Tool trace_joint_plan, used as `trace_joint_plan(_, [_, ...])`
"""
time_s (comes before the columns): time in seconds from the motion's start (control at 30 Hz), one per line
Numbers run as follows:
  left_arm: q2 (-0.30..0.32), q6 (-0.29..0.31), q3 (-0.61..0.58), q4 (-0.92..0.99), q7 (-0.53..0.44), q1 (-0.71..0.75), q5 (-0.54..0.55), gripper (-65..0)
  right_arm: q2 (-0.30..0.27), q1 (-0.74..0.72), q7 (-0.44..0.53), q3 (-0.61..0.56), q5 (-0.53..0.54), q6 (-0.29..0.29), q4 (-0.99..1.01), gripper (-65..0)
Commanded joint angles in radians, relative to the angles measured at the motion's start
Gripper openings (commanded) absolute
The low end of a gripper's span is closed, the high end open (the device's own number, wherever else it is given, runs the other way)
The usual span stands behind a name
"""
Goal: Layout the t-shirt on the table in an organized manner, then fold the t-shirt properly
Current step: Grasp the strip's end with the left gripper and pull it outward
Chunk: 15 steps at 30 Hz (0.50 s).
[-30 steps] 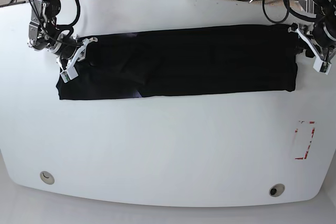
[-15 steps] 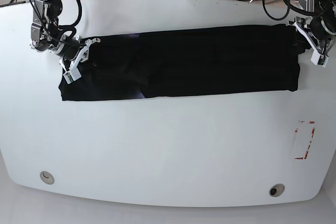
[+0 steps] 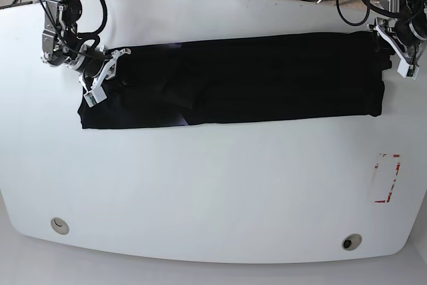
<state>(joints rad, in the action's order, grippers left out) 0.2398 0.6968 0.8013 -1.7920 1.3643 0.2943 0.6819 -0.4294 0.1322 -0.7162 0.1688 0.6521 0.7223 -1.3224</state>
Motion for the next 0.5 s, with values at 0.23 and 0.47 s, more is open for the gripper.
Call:
trace_joint_plan(0.23, [0.028, 0.001, 0.051, -0.015, -0.013, -0.007, -0.031, -26.8, -0.007, 0.017, -0.104, -0.010, -0.093, -0.024, 0.008, -60.4])
trace_joint_plan(0.47, [0.051, 0.001, 0.054, -0.010, -0.016, -0.007, -0.031, -26.8, -0.007, 0.017, -0.104, -0.010, -0.093, -0.024, 0.008, -60.4])
